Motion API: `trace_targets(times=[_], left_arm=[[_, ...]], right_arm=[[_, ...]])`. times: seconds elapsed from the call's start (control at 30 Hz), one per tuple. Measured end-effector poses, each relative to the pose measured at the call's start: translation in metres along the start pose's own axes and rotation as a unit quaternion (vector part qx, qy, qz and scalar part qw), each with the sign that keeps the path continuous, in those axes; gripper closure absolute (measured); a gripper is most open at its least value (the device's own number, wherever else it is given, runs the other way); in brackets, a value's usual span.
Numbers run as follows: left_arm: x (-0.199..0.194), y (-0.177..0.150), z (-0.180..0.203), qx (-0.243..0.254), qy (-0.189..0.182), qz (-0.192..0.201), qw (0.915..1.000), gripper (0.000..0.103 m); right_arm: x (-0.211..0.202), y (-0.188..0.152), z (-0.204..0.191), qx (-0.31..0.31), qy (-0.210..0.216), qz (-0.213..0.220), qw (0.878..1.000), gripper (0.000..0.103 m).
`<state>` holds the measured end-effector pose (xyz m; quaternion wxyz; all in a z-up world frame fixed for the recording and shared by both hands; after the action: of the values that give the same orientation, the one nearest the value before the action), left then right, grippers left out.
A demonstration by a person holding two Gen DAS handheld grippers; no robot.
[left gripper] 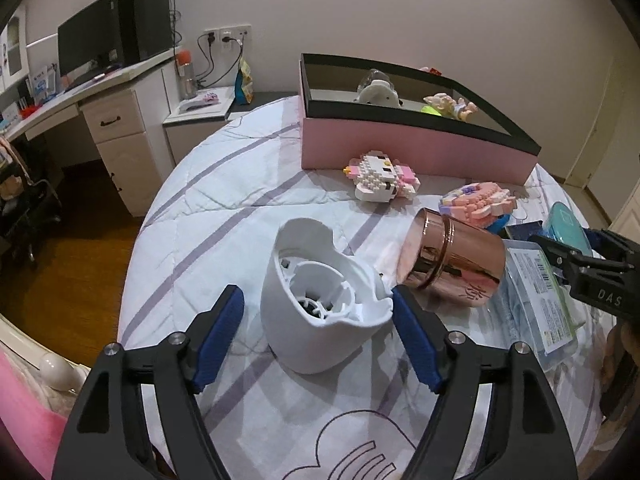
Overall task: Organize rigid objects
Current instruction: 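Grasp the white plug-in device with the left tool while the right tool grasps the teal oval case, then lift the white device and teal case and carry both toward the pink box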
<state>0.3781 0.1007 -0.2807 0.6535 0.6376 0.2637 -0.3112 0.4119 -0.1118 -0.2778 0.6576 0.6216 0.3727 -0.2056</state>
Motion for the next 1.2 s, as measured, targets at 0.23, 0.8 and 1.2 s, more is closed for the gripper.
trace_targets(times=[0.23, 0.8, 1.2], left_arm=[[0.006, 0.003, -0.001, -0.001, -0.003, -0.003, 1.0, 0.025], [-0.007, 0.007, 0.006, 0.004, -0.003, 0.01, 0.9999, 0.039], [-0.026, 0.01, 0.011, 0.001, -0.01, 0.027, 0.9996, 0.044]], right_arm=[[-0.006, -0.004, 0.004, 0.017, 0.013, 0.011, 1.0, 0.035], [-0.022, -0.004, 0.009, 0.031, 0.036, 0.022, 0.999, 0.036], [-0.033, -0.005, 0.007, 0.031, 0.047, 0.031, 0.998, 0.036]])
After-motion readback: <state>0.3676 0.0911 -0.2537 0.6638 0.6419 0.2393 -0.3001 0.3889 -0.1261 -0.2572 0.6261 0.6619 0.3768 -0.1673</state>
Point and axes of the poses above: each gripper's, at about its wrist camera, not at the fingertips, and x roughly the way its jaws point, z to its right, y to its top, the point moved 6 cm from there along x, roughly the way its jaws point, and after that the axes turned 2 degrees about y, right-handed, at the moved point
